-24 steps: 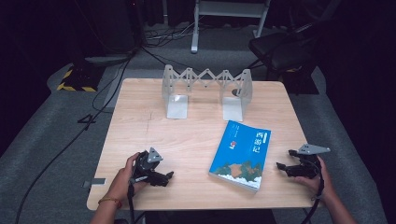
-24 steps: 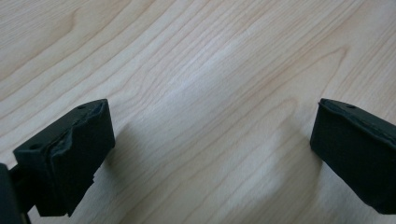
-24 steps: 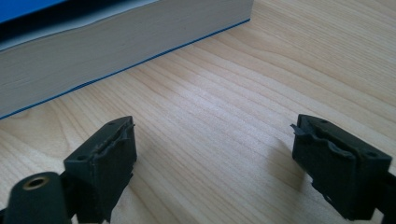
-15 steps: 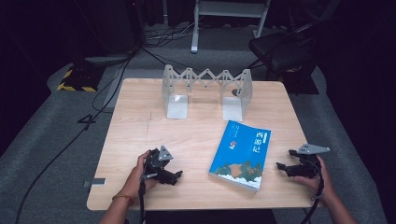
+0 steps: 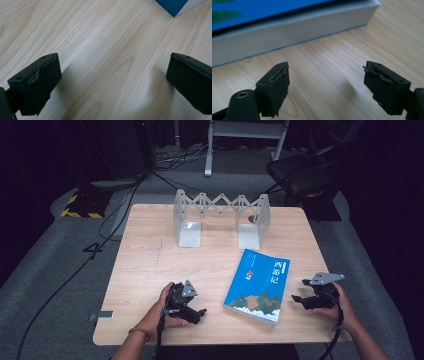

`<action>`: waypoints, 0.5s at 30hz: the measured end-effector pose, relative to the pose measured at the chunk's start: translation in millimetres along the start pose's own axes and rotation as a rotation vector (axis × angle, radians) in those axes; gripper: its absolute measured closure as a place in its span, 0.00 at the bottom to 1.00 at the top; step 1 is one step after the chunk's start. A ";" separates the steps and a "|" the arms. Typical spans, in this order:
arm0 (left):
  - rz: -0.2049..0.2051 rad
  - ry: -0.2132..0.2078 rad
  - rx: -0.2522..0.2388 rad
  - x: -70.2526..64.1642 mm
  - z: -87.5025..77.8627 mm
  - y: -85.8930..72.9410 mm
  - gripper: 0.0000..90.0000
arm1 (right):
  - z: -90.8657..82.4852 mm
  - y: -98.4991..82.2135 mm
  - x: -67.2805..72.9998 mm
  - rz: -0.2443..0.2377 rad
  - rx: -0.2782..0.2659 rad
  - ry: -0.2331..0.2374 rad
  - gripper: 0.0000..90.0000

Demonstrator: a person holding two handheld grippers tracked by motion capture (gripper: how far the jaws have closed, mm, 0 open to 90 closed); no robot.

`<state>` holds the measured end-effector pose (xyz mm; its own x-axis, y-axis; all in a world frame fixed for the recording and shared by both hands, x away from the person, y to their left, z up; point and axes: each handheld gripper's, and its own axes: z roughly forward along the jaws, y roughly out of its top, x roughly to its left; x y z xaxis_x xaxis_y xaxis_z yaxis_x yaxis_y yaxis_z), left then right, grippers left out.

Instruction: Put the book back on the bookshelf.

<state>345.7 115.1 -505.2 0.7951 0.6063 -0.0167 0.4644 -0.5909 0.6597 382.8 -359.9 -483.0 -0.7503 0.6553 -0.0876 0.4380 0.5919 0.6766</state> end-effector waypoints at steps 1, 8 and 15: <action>0.006 -0.005 0.001 -0.2 0.4 0.5 0.00 | -0.2 4.1 -0.4 0.001 -0.008 0.012 0.25; 0.032 -0.029 -0.001 -2.8 6.3 7.0 0.00 | 9.7 21.9 -1.1 -0.059 -0.011 0.043 0.31; 0.035 -0.032 0.002 -7.0 14.8 16.9 0.00 | 18.6 23.7 2.0 -0.082 0.002 0.038 0.33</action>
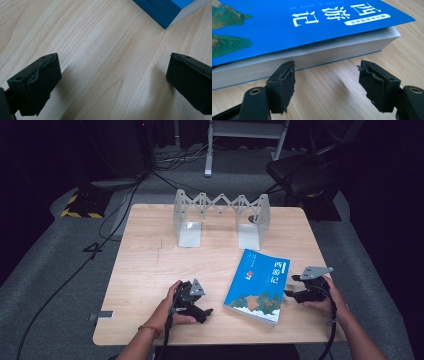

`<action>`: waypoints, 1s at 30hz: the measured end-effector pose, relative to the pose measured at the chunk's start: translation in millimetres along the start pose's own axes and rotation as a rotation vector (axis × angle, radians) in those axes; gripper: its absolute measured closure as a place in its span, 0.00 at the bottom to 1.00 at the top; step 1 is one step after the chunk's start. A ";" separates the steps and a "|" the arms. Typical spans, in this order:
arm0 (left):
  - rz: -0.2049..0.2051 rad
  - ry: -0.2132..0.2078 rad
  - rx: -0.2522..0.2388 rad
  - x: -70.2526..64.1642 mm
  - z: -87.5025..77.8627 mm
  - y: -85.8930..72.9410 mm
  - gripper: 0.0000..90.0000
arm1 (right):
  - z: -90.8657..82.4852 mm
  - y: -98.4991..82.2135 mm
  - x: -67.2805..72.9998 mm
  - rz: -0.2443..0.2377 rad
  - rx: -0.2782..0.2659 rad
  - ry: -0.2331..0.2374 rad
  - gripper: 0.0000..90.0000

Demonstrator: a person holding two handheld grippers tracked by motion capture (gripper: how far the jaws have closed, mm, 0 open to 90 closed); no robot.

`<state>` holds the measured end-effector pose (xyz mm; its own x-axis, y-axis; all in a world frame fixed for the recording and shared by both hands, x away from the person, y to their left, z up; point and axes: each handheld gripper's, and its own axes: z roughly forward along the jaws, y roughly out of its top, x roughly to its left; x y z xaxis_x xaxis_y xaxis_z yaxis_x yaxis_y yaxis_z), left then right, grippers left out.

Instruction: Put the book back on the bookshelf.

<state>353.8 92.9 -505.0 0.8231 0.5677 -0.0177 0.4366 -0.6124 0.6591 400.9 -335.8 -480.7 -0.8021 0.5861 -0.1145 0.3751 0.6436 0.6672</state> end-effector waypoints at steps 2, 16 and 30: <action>0.004 -0.002 -0.001 -0.7 1.7 1.9 0.00 | -0.2 -0.9 -1.0 0.017 -0.007 0.010 0.33; 0.033 -0.027 -0.006 -3.9 4.3 4.5 0.01 | -2.6 2.3 2.2 0.018 -0.066 0.026 0.34; 0.032 -0.024 -0.004 -4.7 3.7 4.0 0.01 | 2.7 -7.6 16.3 -0.008 0.026 0.087 0.31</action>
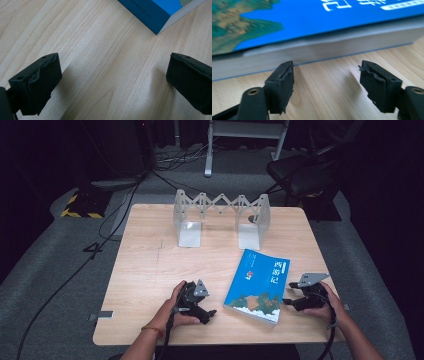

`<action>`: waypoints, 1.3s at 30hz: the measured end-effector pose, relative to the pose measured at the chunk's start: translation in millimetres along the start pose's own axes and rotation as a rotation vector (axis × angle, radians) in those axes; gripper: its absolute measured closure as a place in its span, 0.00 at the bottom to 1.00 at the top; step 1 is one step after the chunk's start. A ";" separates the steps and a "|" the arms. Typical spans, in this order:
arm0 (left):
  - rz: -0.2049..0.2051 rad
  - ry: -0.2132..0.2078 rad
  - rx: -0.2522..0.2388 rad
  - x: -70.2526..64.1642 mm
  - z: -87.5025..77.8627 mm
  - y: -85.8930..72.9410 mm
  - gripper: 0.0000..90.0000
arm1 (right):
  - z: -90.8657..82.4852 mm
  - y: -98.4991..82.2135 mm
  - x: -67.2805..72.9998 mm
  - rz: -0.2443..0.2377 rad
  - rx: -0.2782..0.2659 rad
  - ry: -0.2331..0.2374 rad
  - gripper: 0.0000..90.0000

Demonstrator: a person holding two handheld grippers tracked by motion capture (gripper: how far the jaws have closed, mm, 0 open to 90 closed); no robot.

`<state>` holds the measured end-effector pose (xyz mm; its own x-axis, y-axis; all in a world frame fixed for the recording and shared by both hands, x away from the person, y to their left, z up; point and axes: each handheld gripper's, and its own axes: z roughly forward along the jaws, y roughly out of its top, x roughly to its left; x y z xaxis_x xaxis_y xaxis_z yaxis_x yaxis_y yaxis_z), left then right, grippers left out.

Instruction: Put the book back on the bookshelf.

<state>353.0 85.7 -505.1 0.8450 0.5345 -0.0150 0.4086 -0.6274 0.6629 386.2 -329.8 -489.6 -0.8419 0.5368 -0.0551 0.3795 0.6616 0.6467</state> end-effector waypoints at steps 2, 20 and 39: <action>0.000 0.000 0.000 0.0 0.0 0.0 0.01 | 0.1 1.9 1.5 -0.012 0.005 -0.008 0.30; 0.000 0.000 -0.001 0.0 0.0 0.0 0.01 | -3.6 0.7 0.4 0.018 -0.024 0.020 0.34; -0.001 0.002 0.001 -0.2 -0.2 -0.1 0.01 | -10.1 4.0 2.4 0.025 -0.057 0.023 0.33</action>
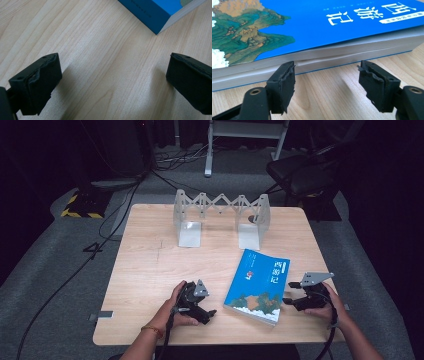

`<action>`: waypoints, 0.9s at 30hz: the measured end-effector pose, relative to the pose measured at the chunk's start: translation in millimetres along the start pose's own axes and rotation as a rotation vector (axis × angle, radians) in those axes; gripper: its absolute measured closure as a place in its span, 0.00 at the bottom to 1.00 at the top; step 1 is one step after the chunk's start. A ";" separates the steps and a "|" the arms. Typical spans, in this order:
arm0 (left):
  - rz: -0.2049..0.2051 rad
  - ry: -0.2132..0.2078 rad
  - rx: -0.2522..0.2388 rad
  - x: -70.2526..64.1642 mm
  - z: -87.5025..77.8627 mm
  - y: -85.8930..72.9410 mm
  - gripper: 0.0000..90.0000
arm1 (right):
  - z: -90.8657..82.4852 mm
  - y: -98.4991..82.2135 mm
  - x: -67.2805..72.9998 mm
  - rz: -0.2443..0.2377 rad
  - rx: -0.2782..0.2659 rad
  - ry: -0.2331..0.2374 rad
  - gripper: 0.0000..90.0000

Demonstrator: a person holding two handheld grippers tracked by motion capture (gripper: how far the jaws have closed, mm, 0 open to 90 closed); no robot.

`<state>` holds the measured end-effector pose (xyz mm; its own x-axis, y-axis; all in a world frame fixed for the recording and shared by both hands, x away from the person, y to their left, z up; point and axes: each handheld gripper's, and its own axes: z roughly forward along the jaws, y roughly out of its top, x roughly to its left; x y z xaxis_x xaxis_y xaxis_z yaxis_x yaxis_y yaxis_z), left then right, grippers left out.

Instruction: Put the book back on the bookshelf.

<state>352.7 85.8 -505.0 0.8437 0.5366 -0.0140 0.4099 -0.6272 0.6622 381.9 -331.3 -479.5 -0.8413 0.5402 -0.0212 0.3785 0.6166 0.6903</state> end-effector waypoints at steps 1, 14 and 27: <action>0.000 0.000 0.000 0.0 0.0 0.0 0.01 | -1.0 0.3 -0.5 0.010 -0.009 0.004 0.33; 0.034 -0.052 -0.048 -23.8 -10.6 19.2 0.18 | -9.4 8.4 0.3 0.076 -0.099 0.010 0.33; 0.157 -0.134 -0.080 -72.6 15.6 64.7 0.23 | -14.0 26.5 5.2 0.102 -0.140 -0.028 0.32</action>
<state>323.4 -2.6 -472.8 0.9358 0.3526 -0.0014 0.2451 -0.6475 0.7216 382.1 -320.1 -451.2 -0.7897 0.6125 0.0351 0.4017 0.4731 0.7841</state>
